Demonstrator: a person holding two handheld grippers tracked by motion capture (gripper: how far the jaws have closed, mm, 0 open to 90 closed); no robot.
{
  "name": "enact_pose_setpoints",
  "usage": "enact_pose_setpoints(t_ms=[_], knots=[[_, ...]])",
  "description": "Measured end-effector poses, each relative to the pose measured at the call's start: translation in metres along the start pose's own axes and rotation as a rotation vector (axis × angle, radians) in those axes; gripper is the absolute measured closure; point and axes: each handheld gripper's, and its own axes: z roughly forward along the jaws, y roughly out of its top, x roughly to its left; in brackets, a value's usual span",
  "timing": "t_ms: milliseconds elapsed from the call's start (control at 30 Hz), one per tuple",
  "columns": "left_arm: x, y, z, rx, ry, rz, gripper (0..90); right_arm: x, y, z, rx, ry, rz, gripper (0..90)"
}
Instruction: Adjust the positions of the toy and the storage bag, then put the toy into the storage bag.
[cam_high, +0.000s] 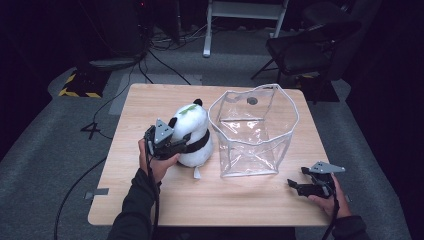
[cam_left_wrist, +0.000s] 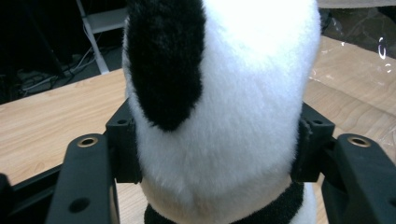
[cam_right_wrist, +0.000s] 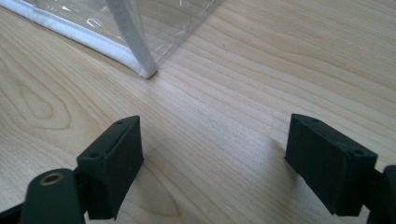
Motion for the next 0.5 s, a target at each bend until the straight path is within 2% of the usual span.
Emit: enact_pose_setpoints(t_ms=[167,333,500], knots=[[0.001,0.0,-0.001,-0.02,-0.011,0.008,39.8,0.0,0.0,0.0,0.0,0.0,0.001,19.0],[0.001,0.002,-0.005,-0.035,0.007,0.02,41.3,0.0,0.0,0.0,0.0,0.0,0.001,19.1],[0.005,0.008,-0.013,-0.062,0.017,0.005,41.2,0.0,0.0,0.0,0.001,0.002,0.001,19.1]])
